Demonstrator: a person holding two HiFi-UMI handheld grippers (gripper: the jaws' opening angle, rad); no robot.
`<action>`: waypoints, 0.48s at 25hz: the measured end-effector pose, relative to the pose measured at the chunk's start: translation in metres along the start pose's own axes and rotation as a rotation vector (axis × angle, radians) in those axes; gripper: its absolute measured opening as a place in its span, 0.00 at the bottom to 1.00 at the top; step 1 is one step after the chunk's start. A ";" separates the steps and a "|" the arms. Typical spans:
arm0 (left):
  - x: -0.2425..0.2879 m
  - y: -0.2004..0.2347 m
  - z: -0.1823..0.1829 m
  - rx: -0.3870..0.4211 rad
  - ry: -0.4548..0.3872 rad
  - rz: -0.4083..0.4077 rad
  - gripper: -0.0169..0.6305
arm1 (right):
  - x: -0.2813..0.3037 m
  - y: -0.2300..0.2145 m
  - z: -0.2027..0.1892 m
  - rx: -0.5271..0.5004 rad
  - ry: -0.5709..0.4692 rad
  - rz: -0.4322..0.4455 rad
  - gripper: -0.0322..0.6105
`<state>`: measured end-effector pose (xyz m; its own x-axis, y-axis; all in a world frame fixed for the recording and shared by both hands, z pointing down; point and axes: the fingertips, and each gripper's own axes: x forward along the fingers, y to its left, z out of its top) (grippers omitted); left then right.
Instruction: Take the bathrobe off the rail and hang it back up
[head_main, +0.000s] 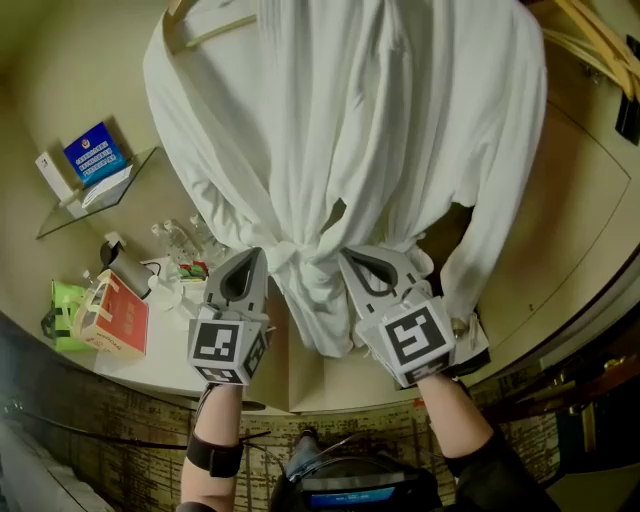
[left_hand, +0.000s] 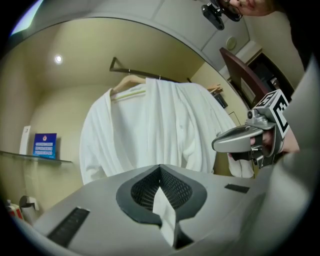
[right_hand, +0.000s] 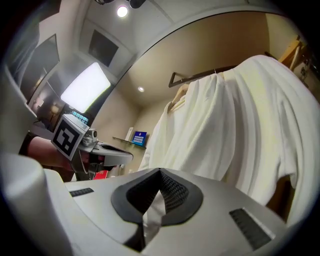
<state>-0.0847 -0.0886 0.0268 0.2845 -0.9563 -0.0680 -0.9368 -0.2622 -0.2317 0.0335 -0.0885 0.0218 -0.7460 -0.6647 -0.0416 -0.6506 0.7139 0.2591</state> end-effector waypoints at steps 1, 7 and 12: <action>0.004 0.006 0.008 0.001 -0.019 -0.001 0.03 | 0.006 0.000 0.009 -0.014 -0.015 -0.006 0.08; 0.025 0.053 0.045 0.050 -0.127 -0.008 0.03 | 0.044 -0.009 0.052 -0.095 -0.077 -0.068 0.08; 0.041 0.082 0.073 0.067 -0.171 -0.034 0.03 | 0.066 -0.014 0.080 -0.083 -0.089 -0.123 0.08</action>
<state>-0.1353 -0.1398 -0.0661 0.3514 -0.9097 -0.2214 -0.9120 -0.2793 -0.3003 -0.0185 -0.1248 -0.0615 -0.6732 -0.7215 -0.1622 -0.7267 0.6048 0.3258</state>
